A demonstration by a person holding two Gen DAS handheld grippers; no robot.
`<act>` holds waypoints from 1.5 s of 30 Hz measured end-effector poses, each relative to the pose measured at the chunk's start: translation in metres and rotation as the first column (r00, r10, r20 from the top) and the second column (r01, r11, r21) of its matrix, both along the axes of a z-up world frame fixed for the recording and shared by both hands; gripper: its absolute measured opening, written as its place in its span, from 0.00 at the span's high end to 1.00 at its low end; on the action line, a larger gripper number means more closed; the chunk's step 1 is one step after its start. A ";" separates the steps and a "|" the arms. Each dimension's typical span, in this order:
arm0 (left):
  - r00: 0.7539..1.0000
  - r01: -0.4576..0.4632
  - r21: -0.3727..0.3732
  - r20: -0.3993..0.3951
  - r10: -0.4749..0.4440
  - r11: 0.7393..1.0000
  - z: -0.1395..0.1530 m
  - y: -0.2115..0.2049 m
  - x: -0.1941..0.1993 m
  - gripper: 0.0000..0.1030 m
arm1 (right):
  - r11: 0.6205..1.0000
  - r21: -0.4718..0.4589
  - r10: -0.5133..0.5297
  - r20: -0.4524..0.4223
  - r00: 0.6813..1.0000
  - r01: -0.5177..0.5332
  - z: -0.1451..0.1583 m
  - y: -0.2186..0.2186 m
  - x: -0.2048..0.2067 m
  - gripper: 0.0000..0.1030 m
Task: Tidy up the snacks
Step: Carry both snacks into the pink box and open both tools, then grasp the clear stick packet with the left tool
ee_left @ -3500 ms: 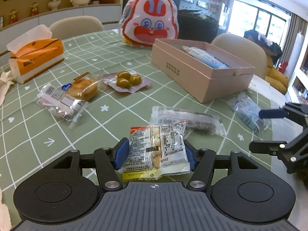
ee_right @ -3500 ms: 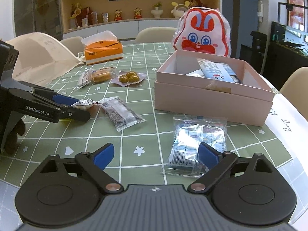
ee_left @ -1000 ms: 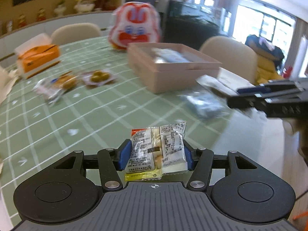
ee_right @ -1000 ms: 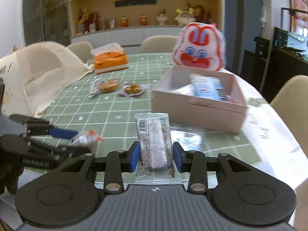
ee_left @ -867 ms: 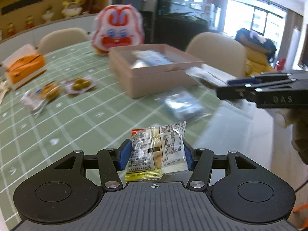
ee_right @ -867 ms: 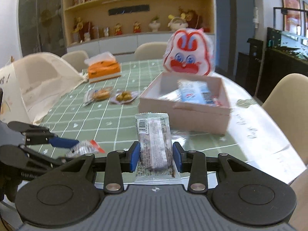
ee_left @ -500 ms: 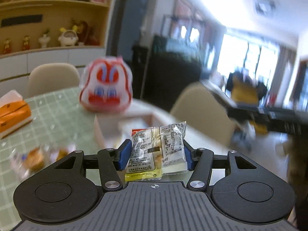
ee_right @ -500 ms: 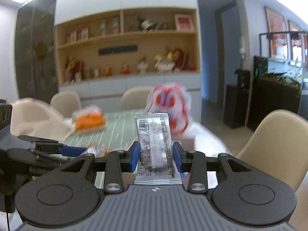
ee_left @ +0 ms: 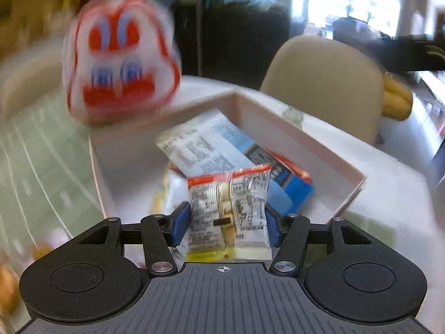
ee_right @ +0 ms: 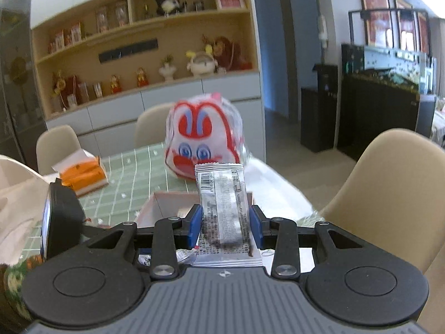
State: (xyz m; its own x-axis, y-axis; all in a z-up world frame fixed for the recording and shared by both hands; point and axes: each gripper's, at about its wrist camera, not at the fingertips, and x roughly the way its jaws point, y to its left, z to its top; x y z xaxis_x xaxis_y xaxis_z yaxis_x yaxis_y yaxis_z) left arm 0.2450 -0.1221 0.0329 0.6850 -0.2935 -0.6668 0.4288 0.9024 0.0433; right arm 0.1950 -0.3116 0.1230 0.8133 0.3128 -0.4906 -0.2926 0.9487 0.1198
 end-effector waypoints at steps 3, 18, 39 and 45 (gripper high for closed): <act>1.000 0.002 -0.119 0.006 -0.001 0.993 0.013 0.020 -0.002 0.42 | 1.000 -0.004 0.014 -0.046 0.999 -0.014 -0.014 0.015 0.026 0.64; 0.866 -0.475 -0.388 -0.048 0.497 0.790 0.032 0.202 -0.081 0.44 | 0.999 -0.001 0.040 -0.105 0.994 -0.040 -0.032 0.078 0.058 0.41; 0.738 -0.638 -0.422 -0.096 0.668 0.645 -0.023 0.308 -0.214 0.44 | 0.899 -0.236 0.339 -0.155 0.928 -0.368 -0.092 0.383 0.027 0.32; 0.765 -0.602 -0.414 -0.055 0.642 0.682 -0.023 0.299 -0.214 0.44 | 0.898 -0.270 0.310 -0.174 0.935 -0.348 -0.108 0.398 0.056 0.26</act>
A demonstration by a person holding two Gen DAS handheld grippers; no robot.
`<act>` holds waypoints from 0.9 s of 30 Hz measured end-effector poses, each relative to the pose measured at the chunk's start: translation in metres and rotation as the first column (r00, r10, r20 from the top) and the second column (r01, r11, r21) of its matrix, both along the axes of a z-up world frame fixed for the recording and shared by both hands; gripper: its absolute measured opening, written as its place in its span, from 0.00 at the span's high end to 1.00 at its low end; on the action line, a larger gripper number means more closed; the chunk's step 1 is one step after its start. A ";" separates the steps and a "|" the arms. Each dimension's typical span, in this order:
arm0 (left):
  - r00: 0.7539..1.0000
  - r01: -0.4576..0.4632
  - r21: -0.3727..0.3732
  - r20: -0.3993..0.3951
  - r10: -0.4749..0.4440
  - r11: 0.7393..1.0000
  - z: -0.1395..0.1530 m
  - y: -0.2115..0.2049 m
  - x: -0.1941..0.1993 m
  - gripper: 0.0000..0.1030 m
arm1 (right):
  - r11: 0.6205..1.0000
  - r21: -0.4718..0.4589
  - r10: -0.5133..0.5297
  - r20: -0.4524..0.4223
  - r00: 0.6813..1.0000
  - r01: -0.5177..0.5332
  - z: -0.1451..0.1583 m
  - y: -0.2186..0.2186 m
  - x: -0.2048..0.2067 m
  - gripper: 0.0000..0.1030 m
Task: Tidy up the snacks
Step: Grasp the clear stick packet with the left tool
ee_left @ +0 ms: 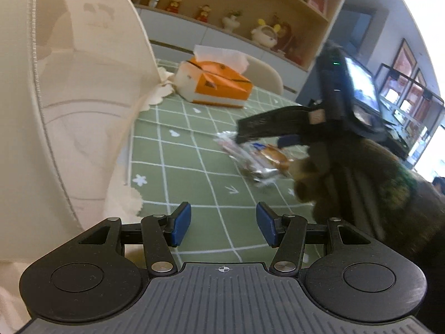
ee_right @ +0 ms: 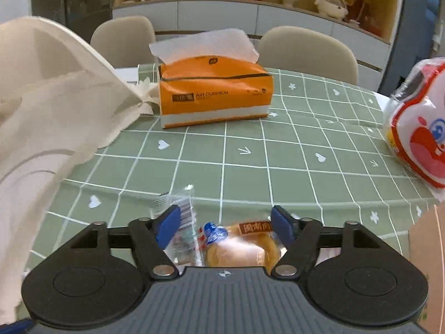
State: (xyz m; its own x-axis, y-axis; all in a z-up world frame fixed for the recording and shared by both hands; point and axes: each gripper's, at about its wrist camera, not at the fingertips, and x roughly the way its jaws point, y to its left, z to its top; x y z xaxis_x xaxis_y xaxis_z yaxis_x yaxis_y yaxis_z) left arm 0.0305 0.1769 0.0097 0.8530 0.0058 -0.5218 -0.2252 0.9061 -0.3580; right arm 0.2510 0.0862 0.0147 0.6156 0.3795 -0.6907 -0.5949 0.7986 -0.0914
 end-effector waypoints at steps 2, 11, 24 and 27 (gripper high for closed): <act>1.000 0.013 0.005 0.000 -0.013 1.000 0.000 -0.003 0.000 0.44 | 1.000 -0.008 0.006 0.004 1.000 -0.006 0.000 -0.003 -0.001 0.26; 0.999 0.031 -0.021 -0.017 -0.031 0.999 -0.004 -0.003 0.002 0.44 | 0.997 -0.001 0.073 -0.053 0.996 -0.073 0.004 -0.041 -0.040 0.36; 0.999 0.034 -0.037 -0.024 -0.035 0.999 -0.004 -0.003 0.001 0.44 | 0.989 0.048 0.148 -0.124 0.981 -0.143 -0.004 -0.091 -0.102 0.78; 0.999 0.036 -0.043 -0.035 -0.038 0.998 -0.004 -0.002 0.001 0.44 | 0.989 0.062 0.138 -0.092 0.986 -0.132 -0.003 -0.098 -0.110 0.78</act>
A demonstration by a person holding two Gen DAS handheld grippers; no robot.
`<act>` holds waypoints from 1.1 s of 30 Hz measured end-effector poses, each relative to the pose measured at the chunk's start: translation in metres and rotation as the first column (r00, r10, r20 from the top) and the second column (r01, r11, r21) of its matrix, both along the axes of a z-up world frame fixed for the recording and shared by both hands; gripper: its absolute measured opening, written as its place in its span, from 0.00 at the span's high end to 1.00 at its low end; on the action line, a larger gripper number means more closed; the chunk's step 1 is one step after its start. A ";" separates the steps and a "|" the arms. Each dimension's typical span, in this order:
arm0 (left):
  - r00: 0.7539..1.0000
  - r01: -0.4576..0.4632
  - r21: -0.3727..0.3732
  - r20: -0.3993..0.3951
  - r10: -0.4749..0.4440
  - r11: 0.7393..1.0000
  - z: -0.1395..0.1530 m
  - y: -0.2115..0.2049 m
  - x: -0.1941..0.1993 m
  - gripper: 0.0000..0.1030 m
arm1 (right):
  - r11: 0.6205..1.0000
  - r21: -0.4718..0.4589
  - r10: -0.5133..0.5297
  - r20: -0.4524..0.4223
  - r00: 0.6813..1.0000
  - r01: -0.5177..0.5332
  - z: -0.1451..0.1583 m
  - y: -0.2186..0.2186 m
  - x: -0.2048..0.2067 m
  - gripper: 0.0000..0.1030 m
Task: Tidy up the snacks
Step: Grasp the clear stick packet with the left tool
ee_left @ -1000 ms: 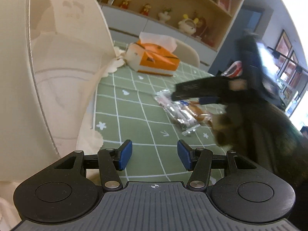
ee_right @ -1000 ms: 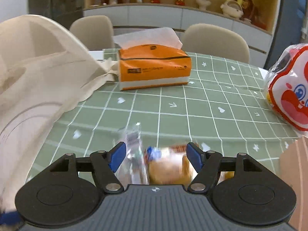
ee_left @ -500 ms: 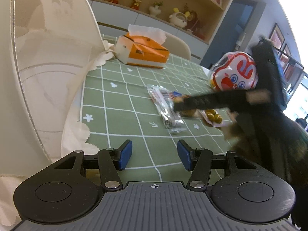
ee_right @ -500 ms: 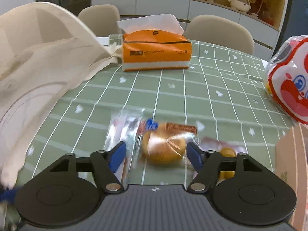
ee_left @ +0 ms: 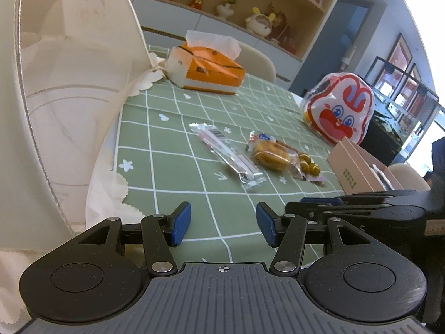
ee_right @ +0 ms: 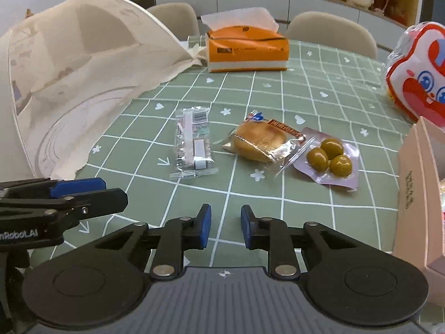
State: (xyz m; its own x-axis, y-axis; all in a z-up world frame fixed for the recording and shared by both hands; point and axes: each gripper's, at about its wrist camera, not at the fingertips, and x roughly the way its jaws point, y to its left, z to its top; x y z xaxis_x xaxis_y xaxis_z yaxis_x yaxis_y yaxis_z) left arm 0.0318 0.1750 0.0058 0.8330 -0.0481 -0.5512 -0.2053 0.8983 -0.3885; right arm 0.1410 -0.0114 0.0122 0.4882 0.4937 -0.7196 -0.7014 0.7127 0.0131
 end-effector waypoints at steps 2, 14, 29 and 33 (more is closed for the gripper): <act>1.000 0.002 -0.005 -0.001 -0.002 1.000 0.002 0.001 0.000 0.44 | 0.999 0.031 -0.011 0.017 1.000 0.011 0.002 -0.008 -0.006 0.78; 0.987 -0.135 -0.144 -0.104 0.121 0.980 0.011 0.028 0.043 0.44 | 0.985 0.171 -0.032 0.016 0.999 0.028 -0.015 -0.057 -0.020 0.49; 0.969 -0.033 0.250 -0.228 0.092 0.968 0.010 -0.043 0.138 0.42 | 0.992 0.125 -0.006 0.048 0.999 0.000 -0.019 -0.051 -0.030 0.35; 0.977 0.045 0.390 -0.210 0.041 0.920 0.004 -0.062 0.134 0.44 | 0.993 0.117 -0.007 0.053 0.999 0.001 -0.019 -0.052 -0.031 0.32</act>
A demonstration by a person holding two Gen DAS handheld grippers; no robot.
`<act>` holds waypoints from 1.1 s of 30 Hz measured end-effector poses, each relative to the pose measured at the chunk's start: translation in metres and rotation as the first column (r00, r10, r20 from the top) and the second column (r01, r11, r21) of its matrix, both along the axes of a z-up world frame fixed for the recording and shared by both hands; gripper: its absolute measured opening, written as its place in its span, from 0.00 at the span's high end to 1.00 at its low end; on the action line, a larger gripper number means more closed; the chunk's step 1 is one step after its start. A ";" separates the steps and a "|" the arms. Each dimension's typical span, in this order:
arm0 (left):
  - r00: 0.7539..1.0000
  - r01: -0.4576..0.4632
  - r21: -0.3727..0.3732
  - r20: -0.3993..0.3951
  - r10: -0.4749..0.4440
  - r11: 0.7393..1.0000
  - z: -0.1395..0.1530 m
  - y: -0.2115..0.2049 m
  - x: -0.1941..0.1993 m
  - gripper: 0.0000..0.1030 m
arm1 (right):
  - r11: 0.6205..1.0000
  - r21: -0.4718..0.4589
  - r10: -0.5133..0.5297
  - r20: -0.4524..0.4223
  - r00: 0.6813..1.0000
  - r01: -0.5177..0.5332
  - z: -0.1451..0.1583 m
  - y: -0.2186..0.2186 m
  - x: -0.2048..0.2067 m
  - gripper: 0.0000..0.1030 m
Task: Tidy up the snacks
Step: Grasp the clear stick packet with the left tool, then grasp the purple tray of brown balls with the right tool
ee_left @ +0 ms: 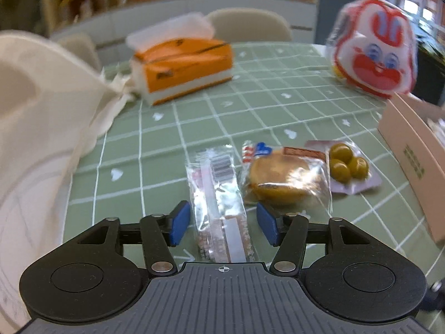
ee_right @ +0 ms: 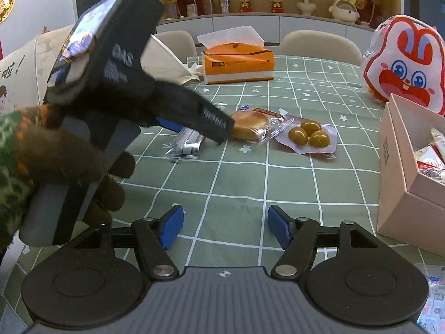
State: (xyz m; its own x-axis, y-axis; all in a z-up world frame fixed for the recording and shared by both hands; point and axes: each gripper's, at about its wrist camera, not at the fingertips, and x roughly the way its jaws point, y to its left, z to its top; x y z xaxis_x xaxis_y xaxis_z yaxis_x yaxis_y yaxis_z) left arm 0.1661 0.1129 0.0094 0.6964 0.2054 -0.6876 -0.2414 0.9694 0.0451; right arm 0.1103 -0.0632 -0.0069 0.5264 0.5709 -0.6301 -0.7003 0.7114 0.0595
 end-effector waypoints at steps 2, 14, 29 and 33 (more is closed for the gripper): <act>0.999 0.045 -0.009 0.019 -0.045 0.999 -0.001 0.001 -0.007 0.50 | 1.000 -0.003 0.001 0.002 1.000 -0.001 0.000 0.000 0.000 0.31; 0.992 0.106 -0.066 0.069 -0.102 0.992 -0.001 0.003 -0.096 0.57 | 0.999 0.035 0.011 -0.040 0.999 -0.010 0.000 -0.003 0.005 0.19; 0.982 0.126 -0.164 0.163 -0.099 0.978 -0.006 0.019 -0.122 0.56 | 0.983 0.018 -0.180 -0.075 0.981 0.181 0.014 -0.002 0.041 0.20; 0.981 0.127 -0.160 0.165 -0.100 0.979 -0.006 0.018 -0.122 0.56 | 0.970 0.052 -0.236 -0.071 0.969 0.239 0.044 0.008 0.081 0.20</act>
State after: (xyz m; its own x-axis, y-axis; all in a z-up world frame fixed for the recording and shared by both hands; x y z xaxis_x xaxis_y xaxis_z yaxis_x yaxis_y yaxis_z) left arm 0.0437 0.1311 0.0030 0.8096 0.0092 -0.5870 -0.1205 0.9812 -0.1508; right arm 0.1915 -0.0555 0.0374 0.6113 0.4717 -0.6355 -0.5051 0.8507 0.1455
